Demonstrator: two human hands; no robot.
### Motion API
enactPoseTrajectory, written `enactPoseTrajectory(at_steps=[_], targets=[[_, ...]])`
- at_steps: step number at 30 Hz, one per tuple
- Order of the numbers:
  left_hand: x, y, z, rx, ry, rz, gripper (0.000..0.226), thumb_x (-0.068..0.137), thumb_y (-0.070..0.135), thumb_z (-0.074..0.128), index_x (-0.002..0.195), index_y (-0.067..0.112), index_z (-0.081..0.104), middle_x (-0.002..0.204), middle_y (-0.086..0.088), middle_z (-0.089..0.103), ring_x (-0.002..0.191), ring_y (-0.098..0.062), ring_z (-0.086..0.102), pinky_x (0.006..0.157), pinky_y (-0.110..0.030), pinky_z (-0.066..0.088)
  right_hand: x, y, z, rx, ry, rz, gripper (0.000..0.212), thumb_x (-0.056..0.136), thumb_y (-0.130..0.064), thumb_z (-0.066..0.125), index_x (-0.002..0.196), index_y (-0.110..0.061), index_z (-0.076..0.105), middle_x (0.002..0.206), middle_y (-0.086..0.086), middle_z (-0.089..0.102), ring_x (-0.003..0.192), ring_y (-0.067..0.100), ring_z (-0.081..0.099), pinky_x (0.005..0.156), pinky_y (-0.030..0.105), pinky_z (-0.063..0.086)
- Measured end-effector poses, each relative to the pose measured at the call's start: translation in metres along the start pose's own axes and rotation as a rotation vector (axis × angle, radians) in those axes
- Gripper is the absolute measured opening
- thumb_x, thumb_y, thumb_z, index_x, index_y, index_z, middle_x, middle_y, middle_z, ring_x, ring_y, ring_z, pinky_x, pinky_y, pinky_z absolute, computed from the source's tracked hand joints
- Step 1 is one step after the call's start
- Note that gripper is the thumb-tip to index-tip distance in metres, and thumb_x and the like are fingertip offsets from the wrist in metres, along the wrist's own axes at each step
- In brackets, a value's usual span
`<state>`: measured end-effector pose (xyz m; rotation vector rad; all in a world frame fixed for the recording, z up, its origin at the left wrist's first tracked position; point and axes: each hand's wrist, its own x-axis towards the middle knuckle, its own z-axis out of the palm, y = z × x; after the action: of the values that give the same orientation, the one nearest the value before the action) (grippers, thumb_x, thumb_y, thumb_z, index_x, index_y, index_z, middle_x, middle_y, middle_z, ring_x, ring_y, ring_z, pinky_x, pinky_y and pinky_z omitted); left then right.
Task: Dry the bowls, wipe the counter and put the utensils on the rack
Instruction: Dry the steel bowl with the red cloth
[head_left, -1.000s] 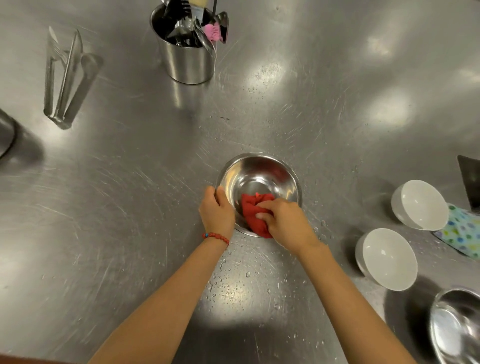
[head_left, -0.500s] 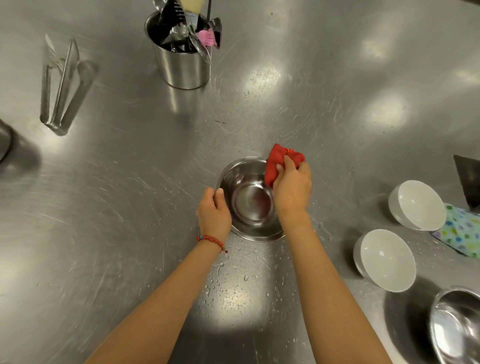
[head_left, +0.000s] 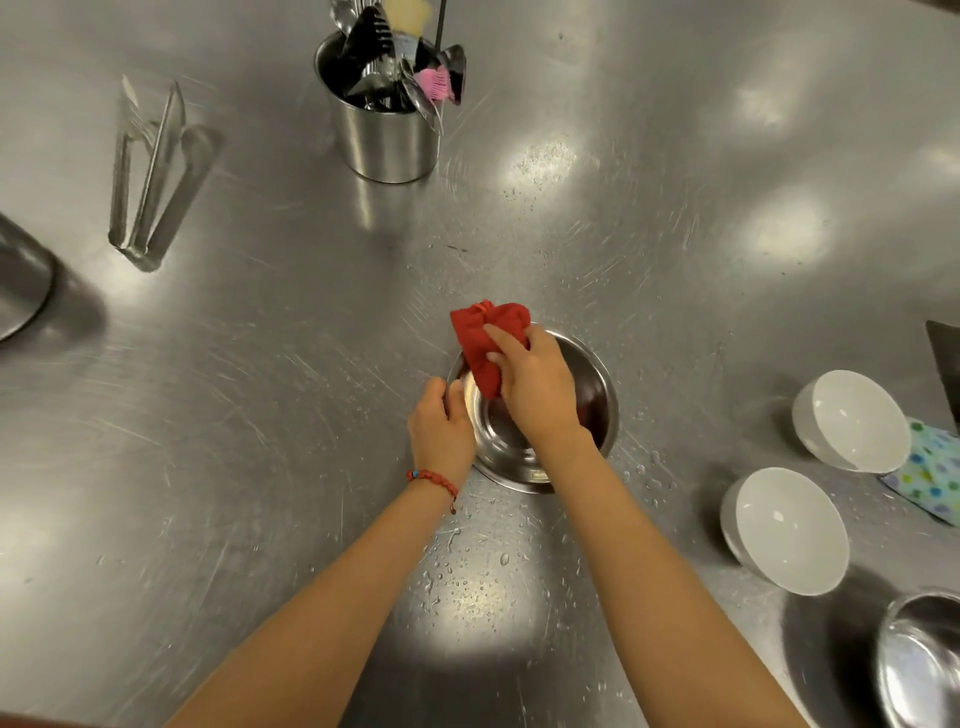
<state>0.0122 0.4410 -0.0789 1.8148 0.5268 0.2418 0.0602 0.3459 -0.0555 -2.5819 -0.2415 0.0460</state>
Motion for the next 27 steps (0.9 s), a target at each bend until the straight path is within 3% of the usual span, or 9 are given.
enactPoseTrajectory(at_steps=[3,6,8,12,17,20,23,27], targets=[[-0.002,0.002,0.000,0.005,-0.004,-0.016,0.044,0.093,0.008,0.044,0.055,0.023,0.027,0.052,0.005,0.030,0.048,-0.007,0.026,0.043,-0.014,0.030,0.005,0.007,-0.008,-0.026,0.110,0.218,0.037,0.092,-0.014,0.043,0.129,-0.020,0.050,0.123,0.020,0.045,0.110,0.036,0.044,0.085,0.038,0.039],[-0.005,0.003,-0.002,0.017,-0.011,-0.038,0.043,0.093,0.011,0.044,0.055,0.022,0.029,0.052,0.004,0.032,0.048,-0.007,0.027,0.043,-0.012,0.030,0.000,0.016,-0.019,-0.221,0.186,0.298,0.034,0.095,-0.018,0.043,0.127,-0.009,0.048,0.120,0.024,0.046,0.111,0.040,0.044,0.086,0.044,0.041],[-0.005,0.005,-0.003,0.016,-0.021,-0.066,0.042,0.094,0.014,0.045,0.055,0.021,0.030,0.052,0.004,0.034,0.048,-0.008,0.029,0.044,-0.014,0.030,-0.008,0.022,-0.028,-0.228,0.190,0.352,0.032,0.095,-0.019,0.043,0.125,-0.008,0.050,0.119,0.023,0.047,0.109,0.040,0.046,0.085,0.043,0.042],[-0.004,0.006,-0.009,0.038,-0.065,-0.125,0.038,0.093,0.020,0.046,0.058,0.021,0.033,0.055,0.003,0.038,0.051,-0.009,0.034,0.048,-0.020,0.031,-0.033,0.035,-0.045,0.095,0.229,0.481,0.034,0.092,-0.020,0.051,0.124,-0.011,0.055,0.129,0.020,0.051,0.115,0.035,0.050,0.096,0.036,0.038],[-0.002,0.011,-0.026,0.094,-0.064,-0.175,0.021,0.089,0.031,0.051,0.080,0.013,0.045,0.074,-0.002,0.053,0.064,-0.017,0.049,0.061,-0.031,0.041,-0.076,0.033,-0.063,0.514,0.344,0.492,0.028,0.086,-0.016,0.061,0.113,-0.013,0.065,0.111,0.006,0.067,0.098,0.016,0.060,0.081,0.018,0.041],[-0.010,0.018,-0.035,0.293,-0.023,0.018,0.033,0.085,0.025,0.058,0.104,-0.001,0.051,0.105,-0.022,0.055,0.090,-0.033,0.053,0.079,-0.040,0.044,-0.100,0.032,-0.068,0.601,0.381,0.494,0.026,0.085,-0.017,0.063,0.111,-0.012,0.066,0.112,0.007,0.067,0.099,0.017,0.061,0.089,0.027,0.047],[-0.032,0.033,-0.037,0.406,-0.034,0.336,0.028,0.081,0.015,0.061,0.100,-0.005,0.056,0.102,-0.028,0.055,0.090,-0.040,0.052,0.077,-0.042,0.042,-0.120,0.034,-0.073,0.634,0.422,0.498,0.026,0.085,-0.016,0.064,0.110,-0.013,0.067,0.112,0.007,0.067,0.102,0.016,0.060,0.091,0.027,0.046],[-0.074,0.049,-0.025,0.555,-0.176,0.603,0.030,0.079,0.017,0.056,0.101,-0.003,0.060,0.106,-0.023,0.062,0.096,-0.039,0.058,0.080,-0.048,0.048,-0.150,0.047,-0.089,0.679,0.435,0.476,0.026,0.083,-0.017,0.066,0.109,-0.015,0.067,0.110,0.007,0.067,0.101,0.017,0.061,0.094,0.033,0.047]])
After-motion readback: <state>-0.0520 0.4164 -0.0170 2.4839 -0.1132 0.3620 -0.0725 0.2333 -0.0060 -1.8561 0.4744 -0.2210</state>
